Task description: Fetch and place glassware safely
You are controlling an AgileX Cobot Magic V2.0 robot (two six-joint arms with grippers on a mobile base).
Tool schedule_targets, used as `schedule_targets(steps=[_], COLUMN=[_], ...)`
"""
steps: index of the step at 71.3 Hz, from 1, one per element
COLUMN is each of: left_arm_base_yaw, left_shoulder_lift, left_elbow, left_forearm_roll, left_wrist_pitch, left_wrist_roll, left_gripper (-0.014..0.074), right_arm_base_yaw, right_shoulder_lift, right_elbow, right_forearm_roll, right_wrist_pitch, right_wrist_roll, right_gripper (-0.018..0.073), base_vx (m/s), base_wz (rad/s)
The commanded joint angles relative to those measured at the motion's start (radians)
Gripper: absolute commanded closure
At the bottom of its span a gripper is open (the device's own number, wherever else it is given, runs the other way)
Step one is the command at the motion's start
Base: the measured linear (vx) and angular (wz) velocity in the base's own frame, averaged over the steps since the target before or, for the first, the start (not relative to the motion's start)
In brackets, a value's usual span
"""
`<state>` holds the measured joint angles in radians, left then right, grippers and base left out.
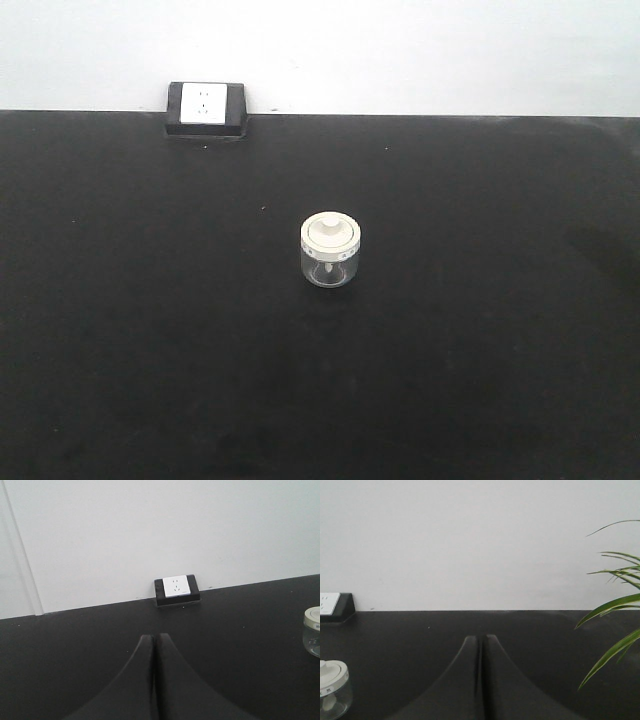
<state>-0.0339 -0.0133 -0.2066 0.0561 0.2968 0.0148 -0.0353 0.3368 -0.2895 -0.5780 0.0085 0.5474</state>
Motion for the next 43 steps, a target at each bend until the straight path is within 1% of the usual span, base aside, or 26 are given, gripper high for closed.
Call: schedule_targets(steps=[1,15,43], left_arm_base_yaw=[-0.002,-0.002,-0.002], left_shoulder_lift=[0.009,0.009,0.009], left_elbow=[-0.024,-0.024,-0.024], left_forearm_roll=[-0.005,-0.005,-0.005], left_wrist_pitch=[-0.067,-0.067,-0.067], left_wrist_roll=[-0.007,-0.007,-0.007], left_gripper=[0.0603,0.0603,0.0603], right_arm_base_yaw=[-0.007,-0.007,-0.007], right_shoulder_lift=[-0.067,-0.134,-0.135], right_elbow=[-0.009,0.011,0.011], right_forearm_roll=[0.000,0.000,-0.001], right_wrist_pitch=[-0.016,0.016,0.018], right_wrist_roll=[-0.001,0.000,0.000], right_gripper=[0.0563,0.0563,0.0563], base_vx=[0.00,0.00,0.00], base_wz=[0.00,0.00,0.00])
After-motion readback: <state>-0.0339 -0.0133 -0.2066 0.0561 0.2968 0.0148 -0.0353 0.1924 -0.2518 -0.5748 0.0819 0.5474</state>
